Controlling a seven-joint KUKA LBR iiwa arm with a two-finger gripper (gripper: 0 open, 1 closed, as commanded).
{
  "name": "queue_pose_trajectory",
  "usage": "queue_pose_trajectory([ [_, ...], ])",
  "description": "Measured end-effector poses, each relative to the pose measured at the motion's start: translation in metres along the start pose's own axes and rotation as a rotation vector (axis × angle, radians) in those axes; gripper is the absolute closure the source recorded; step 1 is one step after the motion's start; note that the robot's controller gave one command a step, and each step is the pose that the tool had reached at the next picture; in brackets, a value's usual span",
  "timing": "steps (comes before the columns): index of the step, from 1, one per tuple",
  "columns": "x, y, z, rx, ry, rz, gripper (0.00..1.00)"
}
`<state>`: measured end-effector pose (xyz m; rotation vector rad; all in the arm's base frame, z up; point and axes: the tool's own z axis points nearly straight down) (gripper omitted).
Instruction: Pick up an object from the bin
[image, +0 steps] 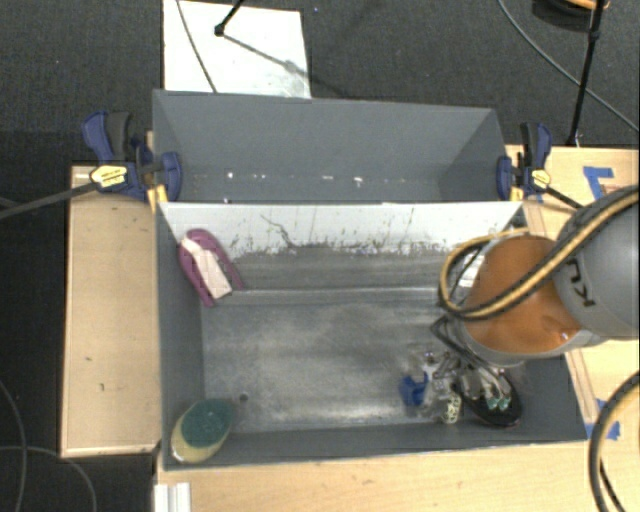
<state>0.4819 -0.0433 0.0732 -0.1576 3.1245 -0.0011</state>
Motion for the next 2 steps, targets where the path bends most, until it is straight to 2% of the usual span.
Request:
queue_pose_trajectory([
  [1,-0.010,-0.014,-0.097,0.001,0.004,-0.008,1.00],
  [2,-0.024,0.006,-0.229,0.001,0.000,0.007,1.00],
])
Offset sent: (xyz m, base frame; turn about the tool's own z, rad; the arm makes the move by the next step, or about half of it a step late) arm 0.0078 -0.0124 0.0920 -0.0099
